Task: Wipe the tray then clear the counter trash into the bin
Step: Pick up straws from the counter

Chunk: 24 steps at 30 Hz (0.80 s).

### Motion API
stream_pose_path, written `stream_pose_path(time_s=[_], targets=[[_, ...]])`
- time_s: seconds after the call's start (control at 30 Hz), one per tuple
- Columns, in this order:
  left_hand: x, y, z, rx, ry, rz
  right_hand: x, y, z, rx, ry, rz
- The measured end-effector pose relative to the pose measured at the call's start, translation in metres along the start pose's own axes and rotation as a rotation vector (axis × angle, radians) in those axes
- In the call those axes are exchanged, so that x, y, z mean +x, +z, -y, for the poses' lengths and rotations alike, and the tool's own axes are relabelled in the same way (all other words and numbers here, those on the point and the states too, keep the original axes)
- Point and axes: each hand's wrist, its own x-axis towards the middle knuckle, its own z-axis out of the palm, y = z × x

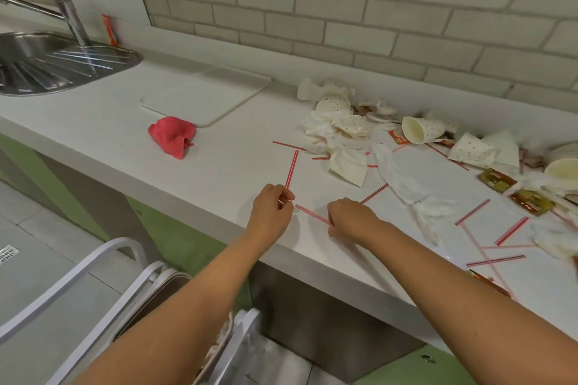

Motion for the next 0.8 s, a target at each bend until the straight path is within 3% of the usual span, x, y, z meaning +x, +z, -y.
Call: stream_pose_path(time_s=[0.17, 0.57, 0.8], targets=[[0.034, 0.004, 0.000, 0.068, -0.063, -0.012, 0.004, 0.004, 0.002, 0.036, -0.003, 0.056], [0.096, 0.032, -0.023, 0.433, -0.206, 0.088, 0.004, 0.023, -0.024, 0.156, 0.034, -0.082], [0.104, 0.041, -0.020, 0.541, -0.274, 0.119, 0.010, 0.009, -0.053, 0.392, 0.099, -0.100]])
